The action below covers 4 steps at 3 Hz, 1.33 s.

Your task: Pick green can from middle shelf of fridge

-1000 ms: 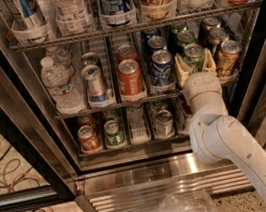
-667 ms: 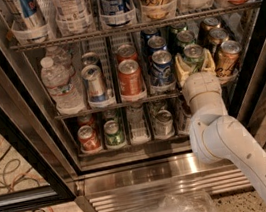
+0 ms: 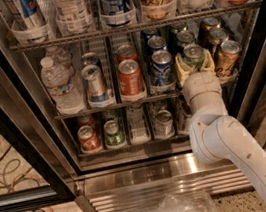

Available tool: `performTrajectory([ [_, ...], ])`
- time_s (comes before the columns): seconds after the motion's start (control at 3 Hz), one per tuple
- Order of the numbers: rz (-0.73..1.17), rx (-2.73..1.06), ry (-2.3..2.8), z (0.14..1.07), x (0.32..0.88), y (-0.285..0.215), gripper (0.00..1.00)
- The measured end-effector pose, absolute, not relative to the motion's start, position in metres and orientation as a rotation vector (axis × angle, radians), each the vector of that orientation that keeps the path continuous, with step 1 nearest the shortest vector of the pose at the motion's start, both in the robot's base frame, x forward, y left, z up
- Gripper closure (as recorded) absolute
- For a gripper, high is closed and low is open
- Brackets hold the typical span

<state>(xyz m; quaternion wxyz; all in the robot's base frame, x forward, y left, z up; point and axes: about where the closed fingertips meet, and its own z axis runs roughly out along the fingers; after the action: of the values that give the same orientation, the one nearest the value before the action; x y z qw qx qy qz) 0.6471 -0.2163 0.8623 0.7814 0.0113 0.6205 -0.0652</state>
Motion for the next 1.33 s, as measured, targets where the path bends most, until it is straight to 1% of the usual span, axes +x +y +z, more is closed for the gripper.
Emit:
performTrajectory([
  [0.67, -0.115, 0.079, 1.362, 0.883, 0.640, -0.223, 1.00],
  [1.0, -0.094, 0.043, 1.302, 0.919, 0.627, -0.217, 1.00],
  [1.33, -0.094, 0.043, 1.302, 0.919, 0.627, -0.217, 1.00],
])
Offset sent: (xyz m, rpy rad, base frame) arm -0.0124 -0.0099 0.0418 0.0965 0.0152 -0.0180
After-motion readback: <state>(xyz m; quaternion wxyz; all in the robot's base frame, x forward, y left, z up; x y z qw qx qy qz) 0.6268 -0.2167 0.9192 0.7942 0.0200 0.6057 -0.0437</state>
